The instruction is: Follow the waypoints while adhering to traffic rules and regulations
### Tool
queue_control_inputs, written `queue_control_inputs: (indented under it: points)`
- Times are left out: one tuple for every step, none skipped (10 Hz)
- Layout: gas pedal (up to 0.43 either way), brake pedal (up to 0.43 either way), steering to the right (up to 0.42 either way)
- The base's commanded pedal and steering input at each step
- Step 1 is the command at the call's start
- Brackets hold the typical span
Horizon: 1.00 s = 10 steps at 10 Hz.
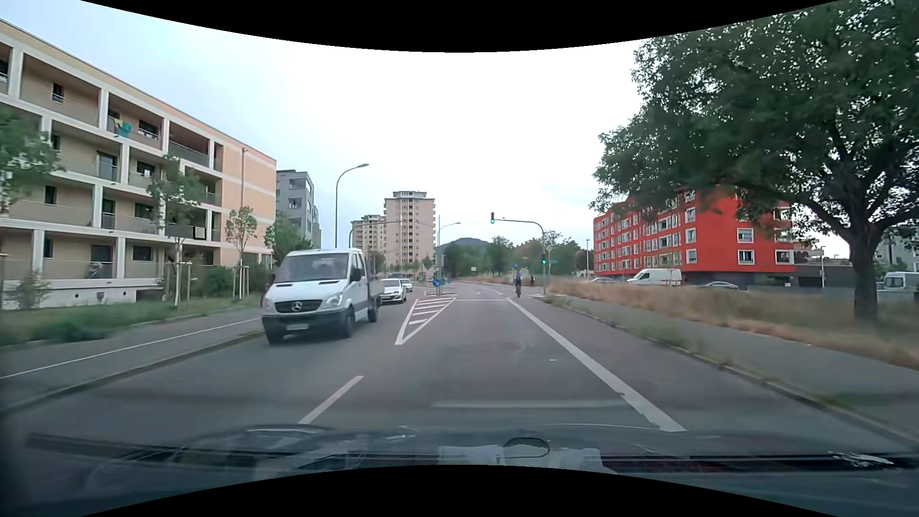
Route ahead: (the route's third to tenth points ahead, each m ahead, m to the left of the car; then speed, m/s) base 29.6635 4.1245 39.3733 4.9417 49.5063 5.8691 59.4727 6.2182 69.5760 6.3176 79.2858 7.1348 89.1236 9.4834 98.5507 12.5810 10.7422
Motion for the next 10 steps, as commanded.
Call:
queue_control_inputs:
  points:
    - [0.087, 0.0, -0.002]
    - [0.098, 0.0, -0.002]
    - [0.098, 0.0, -0.002]
    - [0.098, 0.0, -0.002]
    - [0.098, 0.0, -0.003]
    - [0.098, 0.0, -0.002]
    - [0.11, 0.0, -0.002]
    - [0.118, 0.0, -0.003]
    - [0.118, 0.0, -0.003]
    - [0.118, 0.0, -0.003]
